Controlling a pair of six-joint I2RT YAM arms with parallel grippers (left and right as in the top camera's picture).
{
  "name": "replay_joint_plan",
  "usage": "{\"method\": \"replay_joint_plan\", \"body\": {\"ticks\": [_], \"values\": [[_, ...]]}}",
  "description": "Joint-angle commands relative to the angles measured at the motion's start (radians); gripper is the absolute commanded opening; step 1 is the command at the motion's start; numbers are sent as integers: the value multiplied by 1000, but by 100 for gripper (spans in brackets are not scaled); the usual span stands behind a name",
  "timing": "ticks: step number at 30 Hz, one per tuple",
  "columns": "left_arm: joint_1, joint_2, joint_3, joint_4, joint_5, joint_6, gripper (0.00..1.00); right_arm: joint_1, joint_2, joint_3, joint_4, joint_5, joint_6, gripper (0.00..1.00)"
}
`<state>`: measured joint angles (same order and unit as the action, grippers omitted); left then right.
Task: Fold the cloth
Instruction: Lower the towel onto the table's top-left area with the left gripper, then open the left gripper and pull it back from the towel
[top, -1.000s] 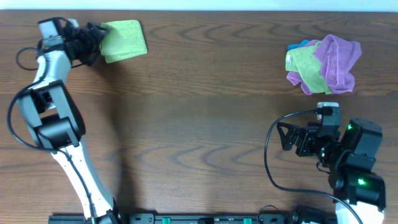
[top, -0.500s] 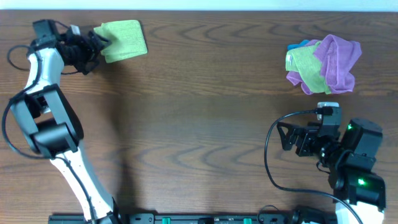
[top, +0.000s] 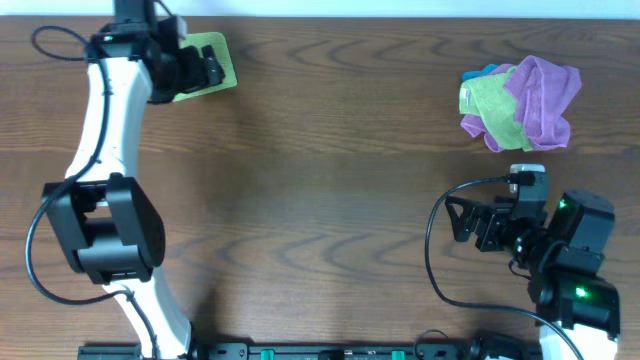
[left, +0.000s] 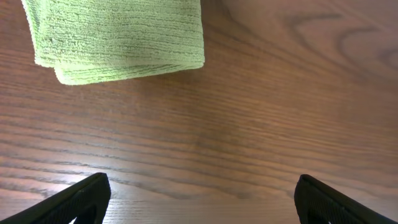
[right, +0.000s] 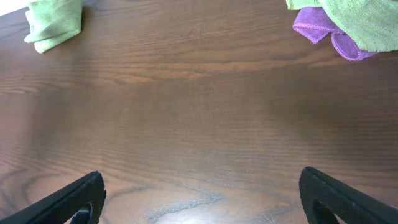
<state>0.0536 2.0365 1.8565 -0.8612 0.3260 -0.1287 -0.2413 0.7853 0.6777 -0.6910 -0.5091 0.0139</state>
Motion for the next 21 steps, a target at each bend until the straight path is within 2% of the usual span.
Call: {"method": "replay_joint_plan", "body": {"ticks": [1, 11, 16, 21], "values": [[-15, -6, 12, -31, -92, 23, 95, -7, -1, -3, -1, -18, 7, 99], [-16, -113, 12, -227, 0, 30, 95, -7, -1, -3, -1, -18, 7, 99], [-15, -239, 4, -309, -67, 56, 95, -7, -1, -3, -1, -18, 7, 99], [-15, -373, -66, -289, -117, 78, 95, -7, -1, -3, -1, -18, 7, 99]]}}
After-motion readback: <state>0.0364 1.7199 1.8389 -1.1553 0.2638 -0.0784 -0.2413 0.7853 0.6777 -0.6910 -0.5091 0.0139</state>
